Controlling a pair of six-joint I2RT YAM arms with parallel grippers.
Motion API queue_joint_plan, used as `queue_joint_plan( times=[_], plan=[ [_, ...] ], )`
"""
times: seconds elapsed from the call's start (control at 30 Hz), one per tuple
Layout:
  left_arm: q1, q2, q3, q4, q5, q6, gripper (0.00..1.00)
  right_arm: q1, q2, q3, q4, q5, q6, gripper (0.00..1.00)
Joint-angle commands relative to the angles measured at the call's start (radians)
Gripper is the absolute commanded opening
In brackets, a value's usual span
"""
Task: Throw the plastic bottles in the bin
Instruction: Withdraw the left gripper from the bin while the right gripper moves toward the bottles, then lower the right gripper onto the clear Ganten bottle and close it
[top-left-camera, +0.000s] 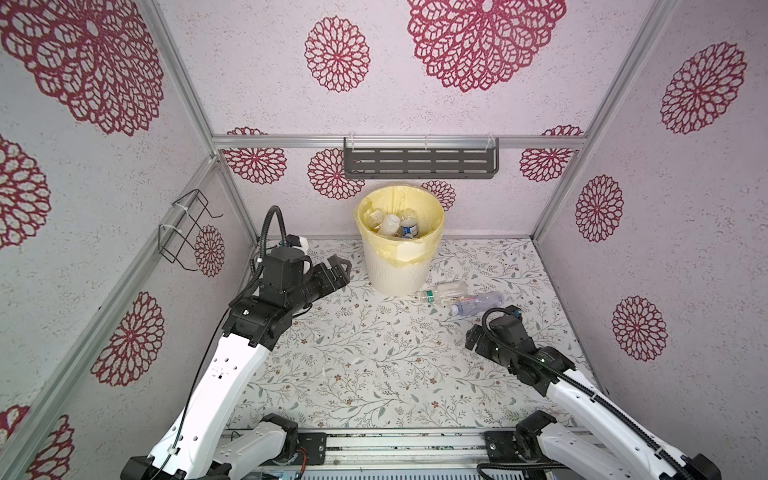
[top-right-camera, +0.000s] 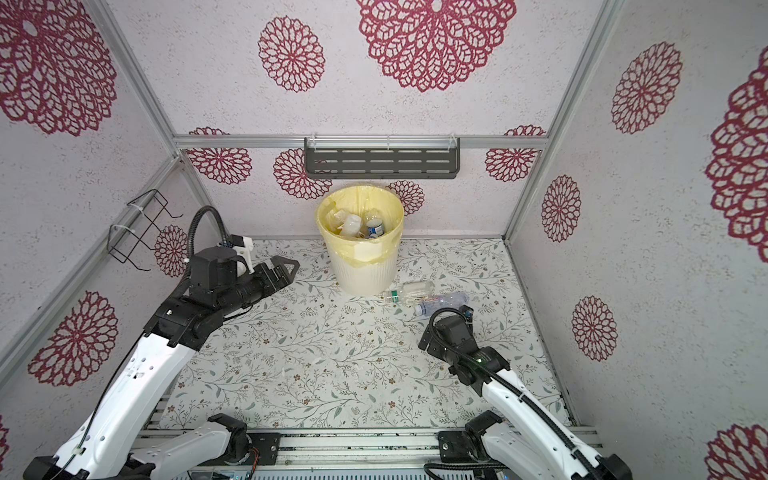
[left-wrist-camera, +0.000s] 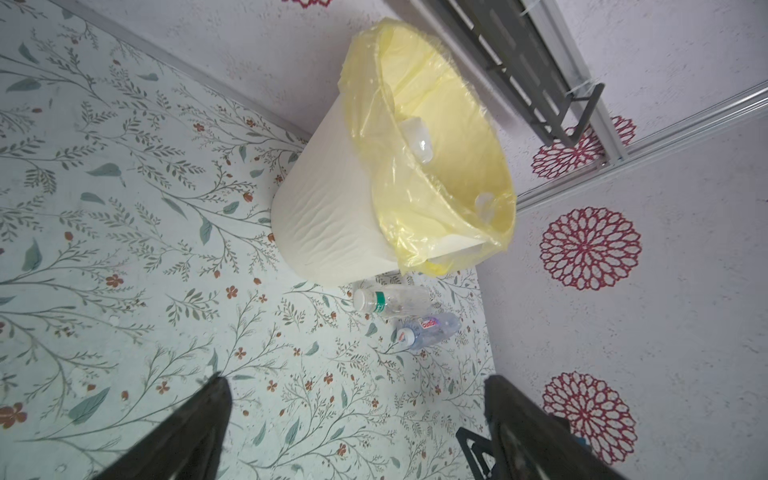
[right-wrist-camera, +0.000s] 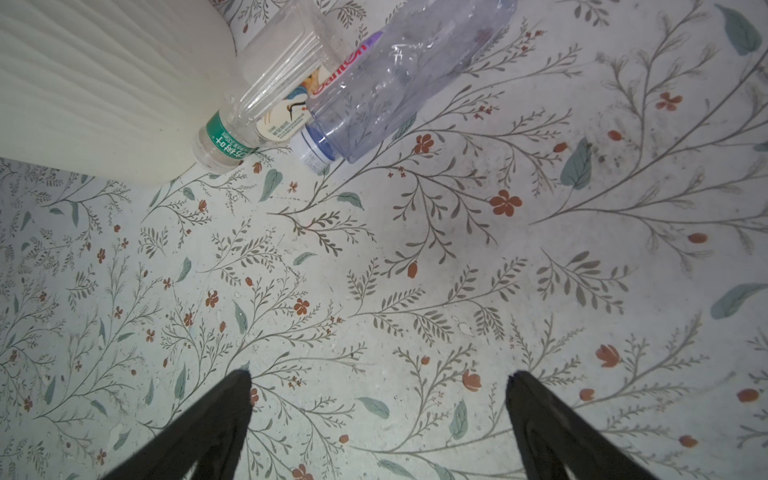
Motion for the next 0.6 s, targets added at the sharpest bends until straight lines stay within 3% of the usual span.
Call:
queue_joint_plan(
  times=[0.0,0.33,0.57],
  plan=[
    [-0.032,-0.01,-0.042,-0.011,-0.035,0.035,0.97,-0.016,0.042,0.04,0.035,-0.011,-0.034,0.99],
    [-0.055,-0.02,-0.213,0.17,-0.036,0.107,0.97,-0.089,0.121,0.038,0.132,-0.008,0.055,0.99],
    [-0.055,0.026,-0.238,0.244,-0.006,0.184,0.97,-0.167,0.191,0.074,0.142,-0.054,0.089,0.99]
  ],
)
